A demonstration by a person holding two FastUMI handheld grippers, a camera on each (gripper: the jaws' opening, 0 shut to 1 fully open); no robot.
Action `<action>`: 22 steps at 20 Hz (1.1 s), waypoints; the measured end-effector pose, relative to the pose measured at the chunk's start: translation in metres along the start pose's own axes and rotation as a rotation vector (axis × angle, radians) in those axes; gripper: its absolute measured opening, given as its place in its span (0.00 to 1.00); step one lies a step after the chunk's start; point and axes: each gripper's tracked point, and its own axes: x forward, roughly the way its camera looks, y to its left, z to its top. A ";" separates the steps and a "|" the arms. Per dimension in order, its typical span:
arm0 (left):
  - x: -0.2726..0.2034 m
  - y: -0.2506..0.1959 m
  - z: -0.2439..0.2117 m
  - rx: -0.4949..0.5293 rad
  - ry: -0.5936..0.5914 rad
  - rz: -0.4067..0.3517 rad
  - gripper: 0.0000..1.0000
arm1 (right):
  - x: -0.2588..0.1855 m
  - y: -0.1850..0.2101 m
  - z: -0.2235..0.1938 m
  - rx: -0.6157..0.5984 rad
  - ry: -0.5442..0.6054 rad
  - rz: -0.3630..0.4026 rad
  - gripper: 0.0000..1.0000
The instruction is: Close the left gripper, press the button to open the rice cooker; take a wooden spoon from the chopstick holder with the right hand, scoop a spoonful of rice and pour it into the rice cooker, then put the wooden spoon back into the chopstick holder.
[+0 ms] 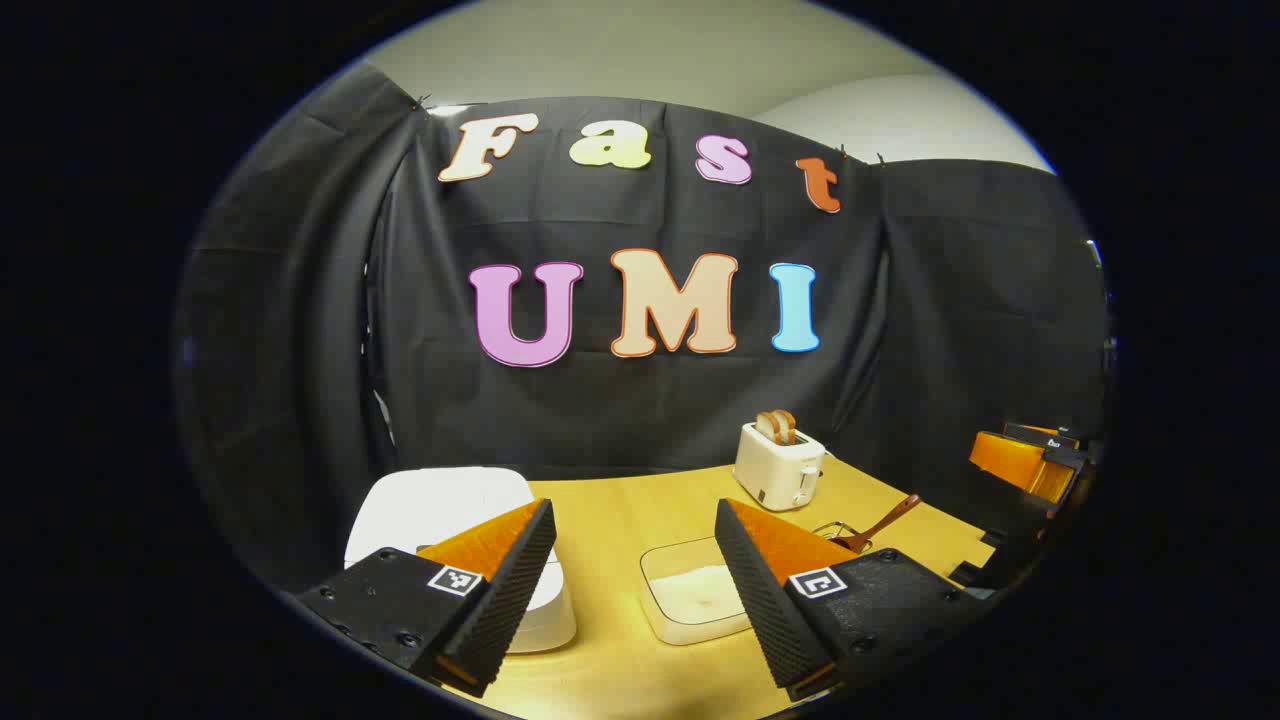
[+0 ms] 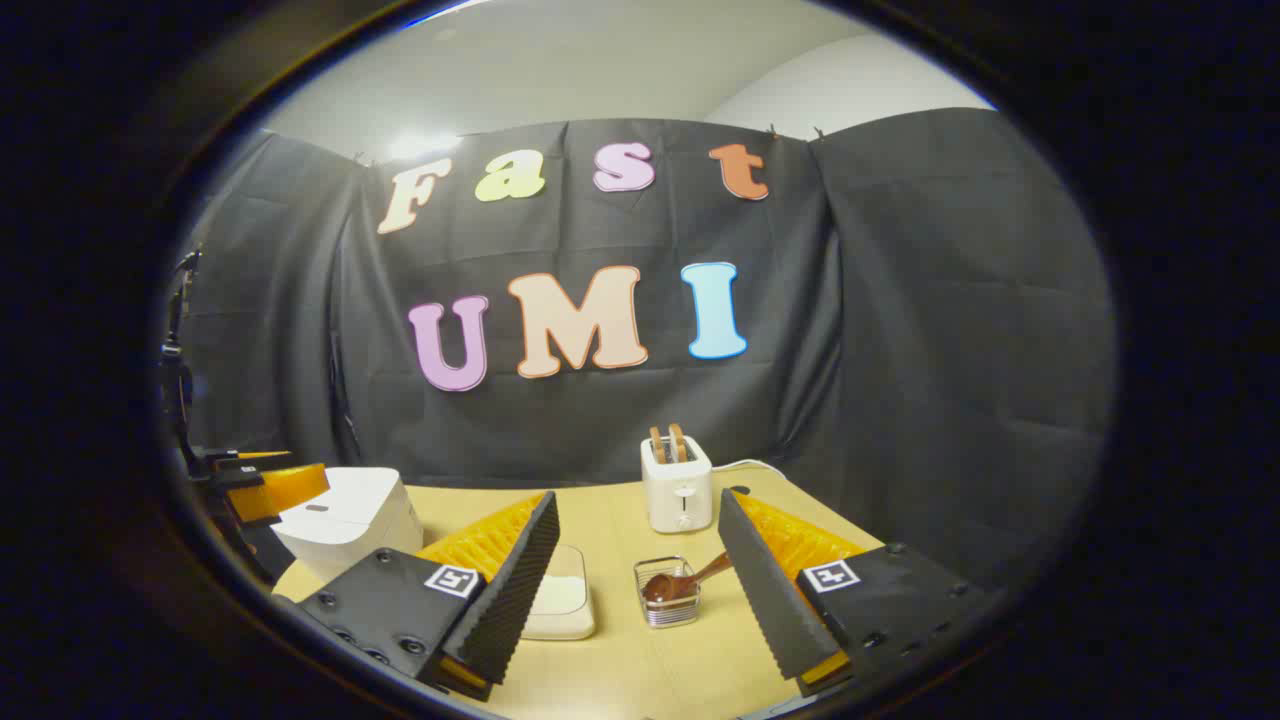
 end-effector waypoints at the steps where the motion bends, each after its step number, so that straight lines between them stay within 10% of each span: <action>1: -0.001 0.001 -0.002 0.001 0.008 0.011 0.95 | -0.001 -0.001 0.000 -0.004 0.006 0.006 1.00; 22: 0.002 0.003 -0.023 -0.016 0.023 0.057 0.95 | -0.014 -0.020 0.008 -0.048 0.000 0.004 1.00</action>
